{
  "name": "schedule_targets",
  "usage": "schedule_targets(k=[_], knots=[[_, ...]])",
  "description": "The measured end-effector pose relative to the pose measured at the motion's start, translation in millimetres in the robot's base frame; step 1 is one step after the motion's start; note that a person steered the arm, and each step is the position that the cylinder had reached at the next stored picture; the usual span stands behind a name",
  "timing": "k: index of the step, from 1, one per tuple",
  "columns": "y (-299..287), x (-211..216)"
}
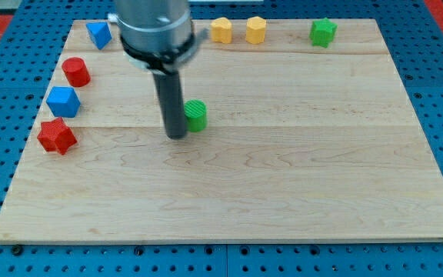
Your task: Place the green circle to the left of the yellow heart
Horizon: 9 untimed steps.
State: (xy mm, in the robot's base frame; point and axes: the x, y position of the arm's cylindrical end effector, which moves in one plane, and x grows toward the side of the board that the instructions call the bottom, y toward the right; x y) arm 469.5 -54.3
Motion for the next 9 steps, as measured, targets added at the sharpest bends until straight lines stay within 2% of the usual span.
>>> schedule_targets(k=[1, 2, 3, 4, 5, 7, 9], knots=[[15.2, -54.2], [-7.7, -134.0], [1.4, -136.2], [37.0, -137.6], [-0.4, -178.5], [-61.8, -164.5], [-64.3, -210.8]])
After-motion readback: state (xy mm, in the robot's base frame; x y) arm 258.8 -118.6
